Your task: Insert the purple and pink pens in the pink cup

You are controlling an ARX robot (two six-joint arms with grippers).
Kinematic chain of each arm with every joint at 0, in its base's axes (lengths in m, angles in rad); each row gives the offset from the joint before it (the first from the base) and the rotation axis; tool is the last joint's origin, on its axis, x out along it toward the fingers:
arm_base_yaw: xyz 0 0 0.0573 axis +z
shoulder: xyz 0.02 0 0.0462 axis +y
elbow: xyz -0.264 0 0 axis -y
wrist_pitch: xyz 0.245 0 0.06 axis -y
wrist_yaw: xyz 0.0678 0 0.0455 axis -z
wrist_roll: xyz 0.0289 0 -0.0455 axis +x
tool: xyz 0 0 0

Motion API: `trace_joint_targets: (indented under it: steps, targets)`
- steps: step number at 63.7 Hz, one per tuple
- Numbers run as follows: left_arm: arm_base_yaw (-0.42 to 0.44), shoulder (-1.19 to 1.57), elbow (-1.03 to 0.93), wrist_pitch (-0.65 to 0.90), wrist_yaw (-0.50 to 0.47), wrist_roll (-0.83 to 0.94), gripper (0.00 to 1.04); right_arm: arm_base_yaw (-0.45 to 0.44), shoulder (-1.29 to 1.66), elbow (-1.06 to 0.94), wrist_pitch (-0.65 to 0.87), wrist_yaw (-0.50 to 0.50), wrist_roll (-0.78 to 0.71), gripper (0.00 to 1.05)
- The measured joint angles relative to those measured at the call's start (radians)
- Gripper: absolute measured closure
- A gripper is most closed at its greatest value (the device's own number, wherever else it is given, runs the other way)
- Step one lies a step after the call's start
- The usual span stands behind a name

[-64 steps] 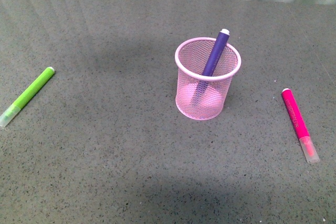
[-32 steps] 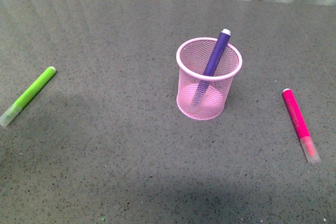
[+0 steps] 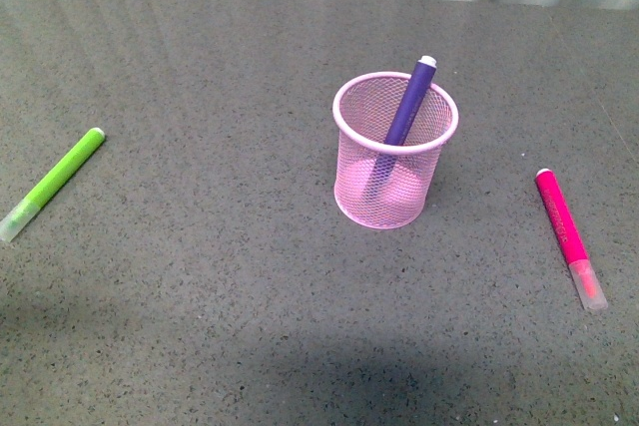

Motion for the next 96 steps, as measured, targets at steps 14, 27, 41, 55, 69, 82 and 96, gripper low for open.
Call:
trace_joint_targets:
  steps: [14, 27, 41, 55, 69, 82, 96]
  targets:
    - [0.099, -0.150, -0.089, -0.063, 0.097, 0.012, 1.03, 0.000, 0.000, 0.000, 0.000, 0.000, 0.000, 0.07]
    - [0.099, -0.296, -0.098, -0.191, 0.098, 0.012, 1.03, 0.000, 0.000, 0.000, 0.000, 0.000, 0.000, 0.07]
    - [0.099, -0.420, -0.101, -0.306, 0.098, 0.013, 1.03, 0.000, 0.000, 0.000, 0.000, 0.000, 0.000, 0.07]
    - [0.099, -0.541, -0.101, -0.421, 0.098, 0.013, 1.03, 0.000, 0.000, 0.000, 0.000, 0.000, 0.000, 0.07]
    - [0.099, -0.623, -0.101, -0.501, 0.098, 0.013, 1.03, 0.000, 0.000, 0.000, 0.000, 0.000, 0.000, 0.07]
    - [0.099, -0.686, -0.101, -0.565, 0.098, 0.013, 1.03, 0.000, 0.000, 0.000, 0.000, 0.000, 0.000, 0.07]
    - [0.099, -0.768, -0.101, -0.652, 0.098, 0.013, 1.03, 0.000, 0.000, 0.000, 0.000, 0.000, 0.000, 0.07]
